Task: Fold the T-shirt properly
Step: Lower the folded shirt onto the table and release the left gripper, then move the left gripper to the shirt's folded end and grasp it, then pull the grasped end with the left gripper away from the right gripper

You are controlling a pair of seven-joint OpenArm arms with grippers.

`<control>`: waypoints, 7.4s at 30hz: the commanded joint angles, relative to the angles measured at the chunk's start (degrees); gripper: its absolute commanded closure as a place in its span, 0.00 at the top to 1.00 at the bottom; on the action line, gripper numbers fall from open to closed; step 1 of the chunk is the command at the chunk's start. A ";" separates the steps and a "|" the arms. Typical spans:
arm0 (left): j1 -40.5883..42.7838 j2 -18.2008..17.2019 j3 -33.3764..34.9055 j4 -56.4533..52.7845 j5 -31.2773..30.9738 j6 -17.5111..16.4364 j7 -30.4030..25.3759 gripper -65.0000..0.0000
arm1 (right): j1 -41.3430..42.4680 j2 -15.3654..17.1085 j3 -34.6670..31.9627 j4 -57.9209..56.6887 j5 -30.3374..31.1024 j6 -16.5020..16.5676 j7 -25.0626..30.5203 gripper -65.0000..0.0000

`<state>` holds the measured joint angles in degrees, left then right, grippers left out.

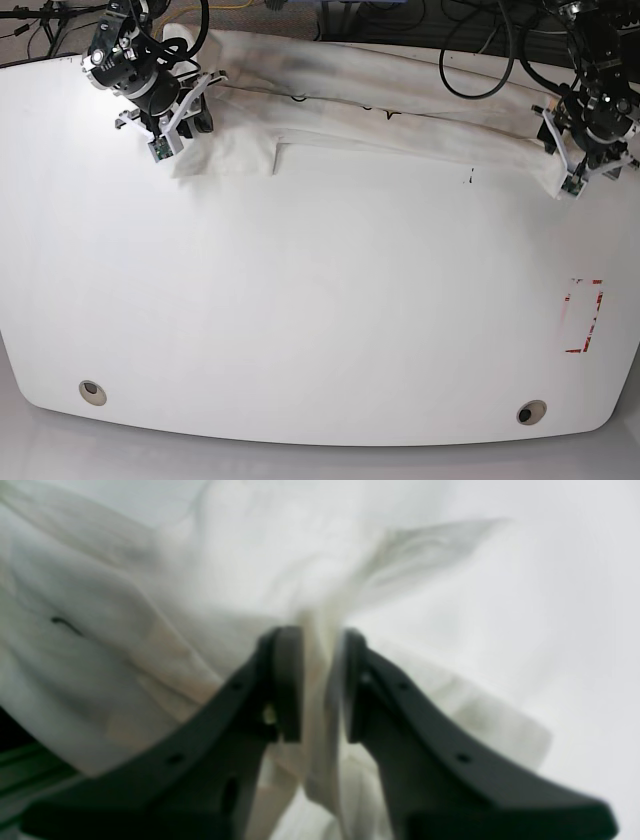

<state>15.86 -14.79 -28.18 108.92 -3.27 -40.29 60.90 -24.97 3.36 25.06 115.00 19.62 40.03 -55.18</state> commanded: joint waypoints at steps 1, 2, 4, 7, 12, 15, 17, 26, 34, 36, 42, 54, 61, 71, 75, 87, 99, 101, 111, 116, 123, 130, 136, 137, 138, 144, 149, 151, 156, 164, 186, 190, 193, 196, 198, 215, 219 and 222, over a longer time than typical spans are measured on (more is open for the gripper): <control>1.42 -1.08 -1.75 -0.75 0.06 0.29 -0.73 0.48 | -0.83 0.29 -0.05 -1.02 0.65 -0.03 0.89 0.11; 1.86 -1.08 -2.45 -1.80 -0.03 0.29 -0.90 0.45 | -0.83 0.29 -0.05 -1.64 0.56 -0.03 0.89 0.10; 2.21 -1.08 -3.60 -3.47 -0.03 0.29 -1.43 0.41 | -0.83 0.38 0.04 -2.96 0.47 -0.03 1.07 0.12; 3.35 -1.08 -5.44 -6.37 -0.03 0.29 -3.37 0.38 | -1.09 0.73 -0.05 -5.33 0.47 -0.03 2.74 0.12; 4.23 -1.08 -5.97 -10.68 -0.03 0.29 -7.41 0.38 | -1.01 2.58 -0.49 -10.17 -1.64 -0.03 3.53 0.12; 3.97 -1.17 -5.97 -12.44 -0.03 0.29 -7.76 0.38 | 0.22 2.84 -1.72 -12.89 -3.84 -0.03 5.55 0.12; 3.79 -1.17 -5.79 -13.41 -0.03 0.29 -7.76 0.38 | 0.66 3.37 -2.42 -14.74 -5.59 -0.03 7.57 0.12; -1.22 -0.11 -1.75 -17.10 0.15 0.29 -7.94 0.38 | 6.55 5.66 -3.56 -23.88 -9.81 -0.03 11.97 0.12; -7.46 3.23 -0.43 -21.06 0.32 0.29 -7.94 0.38 | 14.55 9.52 -3.74 -32.49 -10.34 -0.03 14.87 0.12; -8.69 3.49 -0.43 -22.20 0.32 0.29 -7.94 0.38 | 16.75 10.58 -3.74 -34.69 -10.34 -0.03 15.66 0.12; -10.10 3.84 -0.34 -22.90 0.15 0.29 -7.94 0.38 | 22.20 13.30 -3.83 -41.46 -10.43 -0.03 17.95 0.12; -10.01 3.75 -0.69 -14.20 -0.12 0.29 -2.22 0.38 | 27.39 16.91 -9.81 -45.24 -10.43 -0.03 19.44 0.12; -10.01 3.75 -2.19 -1.54 -0.12 0.29 5.60 0.53 | 27.56 16.56 -11.30 -45.24 -10.43 -0.03 19.44 0.12; -19.51 3.84 -4.12 1.10 -0.03 0.29 8.06 0.62 | 27.48 16.38 -11.56 -45.15 -10.34 -0.03 19.53 0.12; -24.96 3.84 -4.12 -4.35 -0.03 0.29 7.80 0.63 | 27.30 16.29 -11.56 -45.15 -10.25 -0.03 19.53 0.12; -39.20 3.84 -3.68 -34.51 -0.03 0.29 -3.28 0.63 | 27.21 15.24 -11.39 -45.15 -10.34 -0.03 20.67 0.12; -43.68 3.49 -3.60 -53.94 0.23 0.29 -14.27 0.63 | 27.30 15.15 -11.48 -45.24 -10.25 -0.03 21.46 0.12; -43.68 3.40 -3.60 -55.17 0.23 0.29 -15.59 0.63 | 27.30 15.15 -11.48 -45.24 -10.25 -0.03 21.46 0.12; -43.68 3.31 0.36 -57.19 -0.03 0.29 -17.08 0.60 | 27.21 15.15 -11.21 -45.24 -10.34 -0.03 21.55 0.12; -43.77 3.40 0.45 -57.19 -0.03 0.29 -17.17 0.21 | 27.13 15.15 -11.12 -45.24 -10.17 -0.03 21.55 0.12; -45.44 3.40 0.27 -57.01 -0.03 0.29 -17.08 0.01 | 27.13 15.15 -11.12 -45.33 -10.25 -0.03 21.55 0.12; -45.26 3.40 0.27 -47.43 -0.03 0.29 -14.18 0.01 | 27.13 15.15 -11.12 -45.33 -10.25 -0.03 21.55 0.12; -42.27 3.67 0.18 -37.67 -0.03 0.29 -9.78 0.01 | 27.13 15.15 -11.12 -45.33 -10.25 -0.03 21.55 0.12; -41.75 3.67 0.18 -36.18 -0.03 0.29 -9.43 0.01 | 27.13 15.06 -11.12 -45.33 -10.25 -0.03 21.55 0.12; -40.96 3.67 0.18 -34.15 -0.03 0.29 -8.99 0.01 | 27.13 14.97 -11.12 -45.33 -10.25 -0.03 21.55 0.12; -37.44 3.67 0.27 -26.15 -0.12 0.29 -5.12 0.02 | 27.21 13.92 -11.12 -45.33 -10.43 -0.03 21.55 0.12; -35.51 3.58 0.10 -20.97 -0.12 0.29 -1.17 0.01 | 27.30 13.66 -11.12 -45.33 -10.43 -0.03 21.55 0.12; -34.27 3.49 0.01 -18.86 -0.12 0.29 -0.55 0.01 | 27.39 13.66 -11.12 -45.42 -10.43 -0.03 21.55 0.12; -30.49 3.40 0.01 -13.76 -0.12 0.29 -0.55 0.02 | 27.48 13.66 -11.12 -45.42 -10.43 -0.03 21.55 0.12; -24.34 3.40 0.01 -7.43 -0.12 0.29 -0.55 0.02 | 27.48 13.66 -11.12 -45.42 -10.43 -0.03 21.55 0.12; -14.58 3.58 -4.21 -6.02 0.06 0.29 -0.55 0.62 | 27.21 13.57 -11.12 -45.42 -10.43 -0.03 21.55 0.12; -14.58 3.67 -5.44 -5.67 -0.29 0.29 0.15 0.62 | 27.21 13.57 -11.12 -45.42 -10.34 -0.03 21.55 0.12; -14.67 3.49 -6.06 -2.95 -1.79 0.29 2.61 0.62 | 27.21 13.57 -11.12 -45.42 -10.34 -0.03 21.55 0.12; -14.76 3.31 -6.06 0.13 -5.48 0.29 5.86 0.62 | 27.21 13.57 -11.12 -45.42 -10.34 -0.03 21.55 0.12; -14.76 3.31 -6.15 1.80 -7.68 0.29 7.54 0.62 | 27.13 13.57 -11.12 -45.42 -10.34 -0.03 21.55 0.12; -12.21 1.03 -13.62 4.26 -26.40 0.29 12.28 0.62 | 27.13 13.57 -11.12 -45.42 -10.17 -0.03 21.55 0.12; -12.38 -0.11 -13.44 4.35 -29.57 0.29 12.37 0.63 | 27.13 13.57 -11.12 -45.42 -10.08 -0.03 21.55 0.12; -13.70 -2.05 -12.65 3.47 -34.31 0.29 12.63 0.63 | 27.13 13.57 -11.12 -45.42 -10.08 -0.03 21.55 0.12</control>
<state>3.92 -14.50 -41.25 112.09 -33.93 -39.97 74.41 2.87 16.49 14.15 70.28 13.26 40.49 -28.27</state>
